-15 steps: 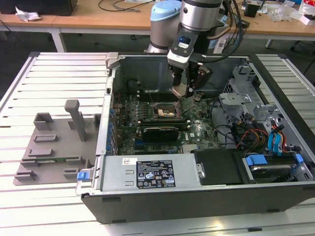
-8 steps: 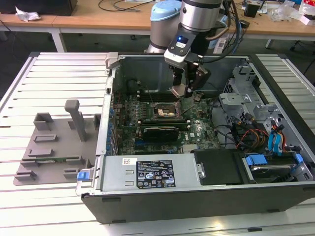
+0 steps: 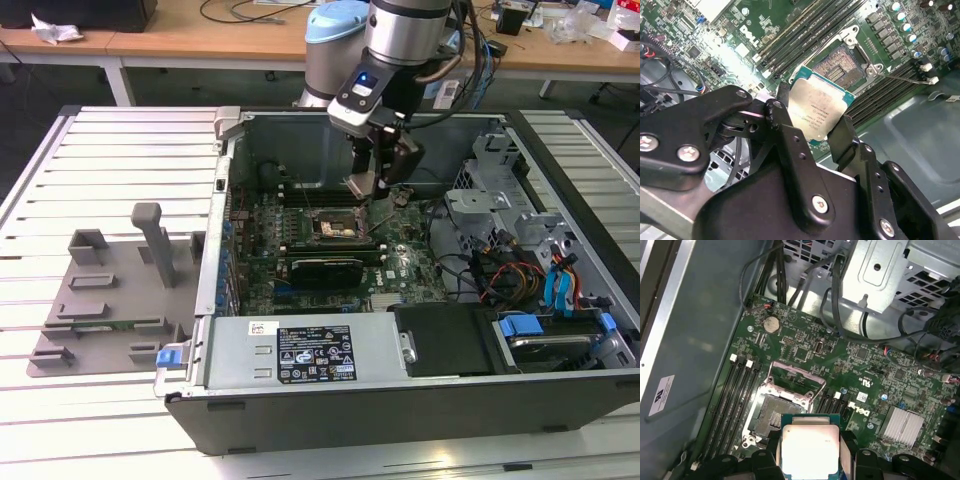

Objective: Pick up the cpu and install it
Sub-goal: 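Place the cpu into insertion slot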

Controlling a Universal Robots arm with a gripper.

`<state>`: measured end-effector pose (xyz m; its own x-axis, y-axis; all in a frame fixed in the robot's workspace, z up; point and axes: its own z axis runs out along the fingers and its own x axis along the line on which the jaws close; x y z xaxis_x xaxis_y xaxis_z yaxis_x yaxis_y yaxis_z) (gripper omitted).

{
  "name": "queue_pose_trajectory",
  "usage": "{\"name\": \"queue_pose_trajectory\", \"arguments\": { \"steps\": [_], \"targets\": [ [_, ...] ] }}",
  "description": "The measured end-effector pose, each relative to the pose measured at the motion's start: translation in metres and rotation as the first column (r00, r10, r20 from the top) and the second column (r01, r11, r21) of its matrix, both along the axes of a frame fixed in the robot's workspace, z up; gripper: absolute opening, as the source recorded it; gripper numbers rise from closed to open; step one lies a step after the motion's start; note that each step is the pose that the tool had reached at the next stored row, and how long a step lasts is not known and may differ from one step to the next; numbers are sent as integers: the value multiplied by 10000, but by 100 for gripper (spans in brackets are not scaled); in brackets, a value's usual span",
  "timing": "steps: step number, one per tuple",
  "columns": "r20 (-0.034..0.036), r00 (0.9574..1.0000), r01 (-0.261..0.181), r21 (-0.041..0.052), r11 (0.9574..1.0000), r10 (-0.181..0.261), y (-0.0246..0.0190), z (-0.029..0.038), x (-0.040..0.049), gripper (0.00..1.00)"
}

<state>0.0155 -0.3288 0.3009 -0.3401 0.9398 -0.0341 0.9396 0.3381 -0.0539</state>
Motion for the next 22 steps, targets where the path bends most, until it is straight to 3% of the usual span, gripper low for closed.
{"name": "queue_pose_trajectory", "arguments": {
  "steps": [7, 14, 16, 18, 22],
  "targets": [
    [0, 9985, 544, 0, 9985, -544, 0, -6, 0, 55],
    [0, 9931, 1169, -5, 9931, -1169, 0, -11, 0, 55],
    [1, 9904, 1381, -6, 9904, -1381, 0, -13, 0, 55],
    [0, 9830, 1839, -6, 9830, -1839, 0, -17, 0, 55],
    [1, 9728, 2316, -5, 9728, -2316, 0, -21, 0, 55]
  ]
}}
